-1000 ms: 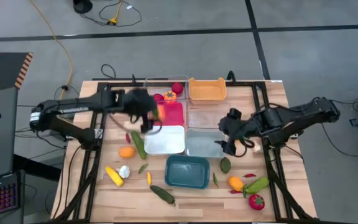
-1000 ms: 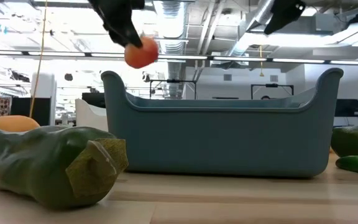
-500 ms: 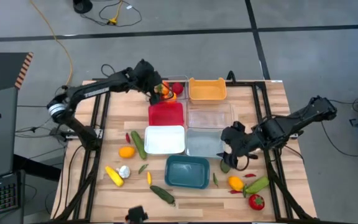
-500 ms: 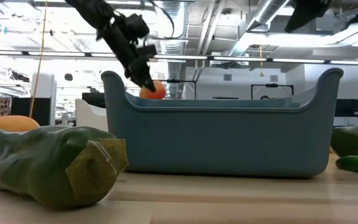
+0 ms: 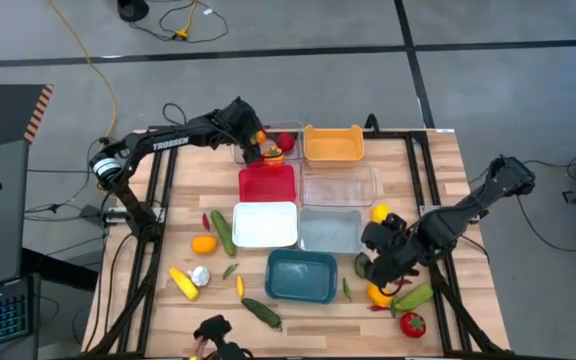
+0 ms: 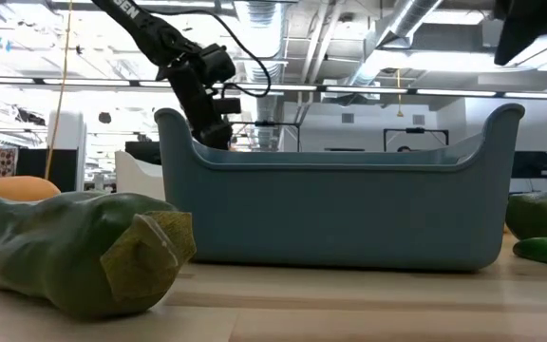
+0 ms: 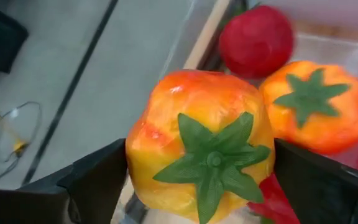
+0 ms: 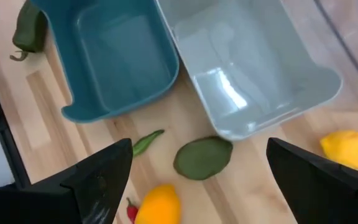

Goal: Sort produce into baskets
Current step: Put the orange tomato into the top transparent bin, then put the red tomato into the top transparent bin

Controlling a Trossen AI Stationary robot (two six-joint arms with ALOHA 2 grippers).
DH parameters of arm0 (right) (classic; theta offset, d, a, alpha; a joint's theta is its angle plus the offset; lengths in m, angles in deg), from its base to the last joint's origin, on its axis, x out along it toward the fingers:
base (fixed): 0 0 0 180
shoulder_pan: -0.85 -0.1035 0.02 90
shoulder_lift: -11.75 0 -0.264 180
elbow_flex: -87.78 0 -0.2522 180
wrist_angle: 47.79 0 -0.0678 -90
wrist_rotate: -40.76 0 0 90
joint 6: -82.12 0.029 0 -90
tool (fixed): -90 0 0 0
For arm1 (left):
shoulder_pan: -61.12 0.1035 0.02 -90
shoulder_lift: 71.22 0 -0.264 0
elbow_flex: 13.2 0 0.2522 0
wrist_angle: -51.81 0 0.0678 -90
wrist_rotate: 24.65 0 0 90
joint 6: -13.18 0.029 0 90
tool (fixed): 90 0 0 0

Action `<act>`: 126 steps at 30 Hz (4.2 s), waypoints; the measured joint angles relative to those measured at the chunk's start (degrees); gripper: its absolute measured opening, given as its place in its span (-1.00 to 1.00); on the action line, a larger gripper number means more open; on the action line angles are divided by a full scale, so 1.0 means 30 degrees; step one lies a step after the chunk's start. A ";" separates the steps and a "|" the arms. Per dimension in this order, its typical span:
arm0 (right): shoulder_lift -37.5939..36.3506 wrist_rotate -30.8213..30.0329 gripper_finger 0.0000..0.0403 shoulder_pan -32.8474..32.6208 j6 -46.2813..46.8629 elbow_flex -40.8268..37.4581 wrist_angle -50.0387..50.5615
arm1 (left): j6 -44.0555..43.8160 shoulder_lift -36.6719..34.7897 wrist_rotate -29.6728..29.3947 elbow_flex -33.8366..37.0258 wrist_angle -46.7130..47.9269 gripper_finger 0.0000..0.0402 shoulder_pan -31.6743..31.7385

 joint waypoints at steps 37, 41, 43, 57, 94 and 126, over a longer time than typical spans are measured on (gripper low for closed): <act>0.3783 0.7615 0.97 -0.3609 0.3570 0.0007 -0.0093 | -0.1546 0.0000 0.0387 -0.0007 0.0065 0.89 -0.0136; 0.3862 0.9873 0.97 -0.3838 0.5243 0.0007 -0.0871 | -0.1548 0.0000 0.0384 -0.0007 0.0168 0.89 -0.0136; 0.3865 1.0023 0.97 -0.4088 0.6779 0.0007 -0.1737 | -0.1546 0.0000 0.0378 -0.0007 0.0215 0.89 -0.0136; 0.5912 1.1037 0.97 -0.6441 1.3776 0.0015 -0.3603 | -0.1560 0.0000 0.0393 -0.0015 0.0384 0.89 -0.0136; 1.0488 1.3020 0.97 -0.7034 1.5204 0.0015 -0.6100 | -0.2056 0.0005 0.0903 -0.0015 0.0355 0.89 -0.0151; 0.8900 0.9330 0.97 -0.6284 1.6382 0.2470 -0.3012 | -0.1859 0.0007 0.0920 -0.0015 0.0369 0.89 -0.0151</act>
